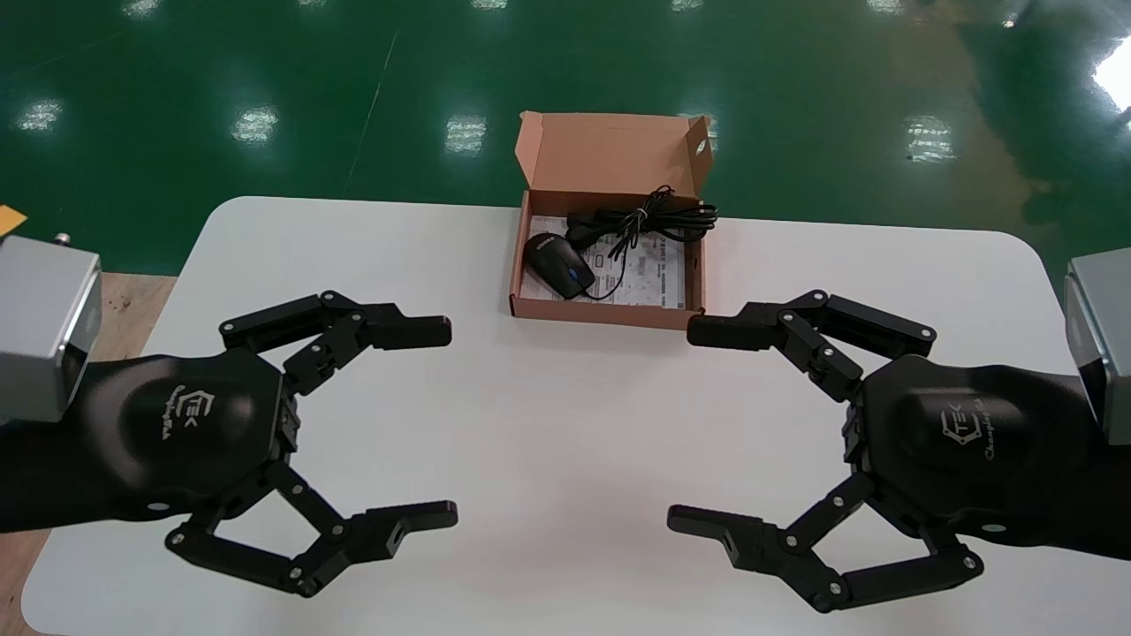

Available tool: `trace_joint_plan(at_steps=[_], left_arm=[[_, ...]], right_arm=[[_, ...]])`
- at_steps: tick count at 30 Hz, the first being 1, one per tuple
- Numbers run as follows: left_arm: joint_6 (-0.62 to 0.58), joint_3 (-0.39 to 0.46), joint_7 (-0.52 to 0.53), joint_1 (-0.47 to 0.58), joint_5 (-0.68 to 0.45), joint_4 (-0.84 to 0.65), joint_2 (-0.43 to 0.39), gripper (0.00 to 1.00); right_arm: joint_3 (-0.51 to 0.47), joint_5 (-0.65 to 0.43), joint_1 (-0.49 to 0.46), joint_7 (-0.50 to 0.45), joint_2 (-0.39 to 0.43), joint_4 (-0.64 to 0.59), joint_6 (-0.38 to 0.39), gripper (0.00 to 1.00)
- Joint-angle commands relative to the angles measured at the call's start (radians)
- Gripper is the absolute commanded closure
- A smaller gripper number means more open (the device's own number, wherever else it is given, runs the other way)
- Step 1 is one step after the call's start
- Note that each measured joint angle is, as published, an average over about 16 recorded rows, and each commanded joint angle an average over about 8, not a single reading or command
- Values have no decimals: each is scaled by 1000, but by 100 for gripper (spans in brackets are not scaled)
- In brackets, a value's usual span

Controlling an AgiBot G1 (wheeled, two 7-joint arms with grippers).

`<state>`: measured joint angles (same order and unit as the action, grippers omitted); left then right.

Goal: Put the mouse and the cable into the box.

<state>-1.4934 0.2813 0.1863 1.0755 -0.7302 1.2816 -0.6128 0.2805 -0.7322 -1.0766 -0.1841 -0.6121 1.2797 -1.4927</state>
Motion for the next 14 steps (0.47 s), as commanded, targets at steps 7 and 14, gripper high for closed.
trace_joint_plan(at_steps=[7, 14], left_arm=[[0, 0, 0, 0, 0, 0, 0, 0], [0, 0, 0, 0, 0, 0, 0, 0]], right_arm=[[0, 0, 0, 0, 0, 0, 0, 0], [0, 0, 0, 0, 0, 0, 0, 0]])
